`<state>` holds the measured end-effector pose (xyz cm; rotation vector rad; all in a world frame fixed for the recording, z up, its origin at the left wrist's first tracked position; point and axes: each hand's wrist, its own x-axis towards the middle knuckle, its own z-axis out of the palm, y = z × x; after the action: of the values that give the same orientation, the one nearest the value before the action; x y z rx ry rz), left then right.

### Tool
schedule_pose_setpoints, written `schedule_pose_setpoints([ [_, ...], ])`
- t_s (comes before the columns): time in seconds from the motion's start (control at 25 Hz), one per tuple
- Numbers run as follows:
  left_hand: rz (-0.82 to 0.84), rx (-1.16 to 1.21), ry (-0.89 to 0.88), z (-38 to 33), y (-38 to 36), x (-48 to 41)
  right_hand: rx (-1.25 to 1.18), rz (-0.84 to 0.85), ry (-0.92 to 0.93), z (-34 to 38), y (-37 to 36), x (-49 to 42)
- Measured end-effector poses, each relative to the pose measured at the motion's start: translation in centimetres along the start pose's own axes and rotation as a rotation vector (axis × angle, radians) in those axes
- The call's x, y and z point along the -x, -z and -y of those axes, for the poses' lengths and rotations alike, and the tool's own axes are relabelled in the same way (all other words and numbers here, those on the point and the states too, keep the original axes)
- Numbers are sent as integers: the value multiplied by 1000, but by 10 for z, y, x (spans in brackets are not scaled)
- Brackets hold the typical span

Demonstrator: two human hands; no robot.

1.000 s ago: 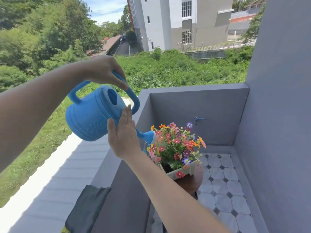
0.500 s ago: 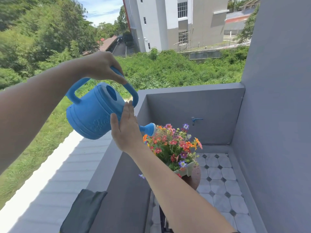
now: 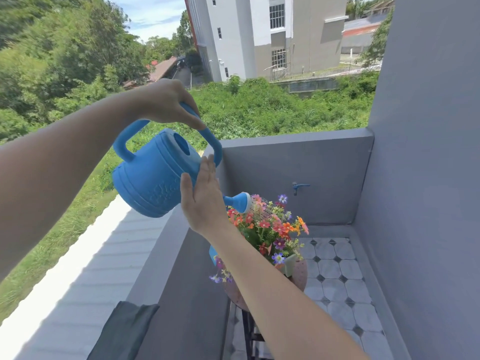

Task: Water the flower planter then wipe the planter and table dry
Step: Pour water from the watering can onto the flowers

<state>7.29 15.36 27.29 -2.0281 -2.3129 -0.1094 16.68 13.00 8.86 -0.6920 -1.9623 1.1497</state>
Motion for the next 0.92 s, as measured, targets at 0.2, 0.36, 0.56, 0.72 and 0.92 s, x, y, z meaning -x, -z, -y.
schedule_pose_setpoints([
  [0.2, -43, -11, 24, 6, 12, -3, 6, 28, 1, 11, 1, -18],
  [0.36, 2, -27, 44, 10, 10, -3, -11, 54, -3, 10, -10, -11],
  [0.56, 51, -51, 9, -3, -6, -12, -72, -7, -26, -5, -8, -2],
  [0.72, 0, -59, 7, -5, -1, -17, -50, -6, -37, -5, 0, -18],
  [0.92, -10, -74, 42, 10, 10, -10, -89, 19, -41, 12, -15, -25],
])
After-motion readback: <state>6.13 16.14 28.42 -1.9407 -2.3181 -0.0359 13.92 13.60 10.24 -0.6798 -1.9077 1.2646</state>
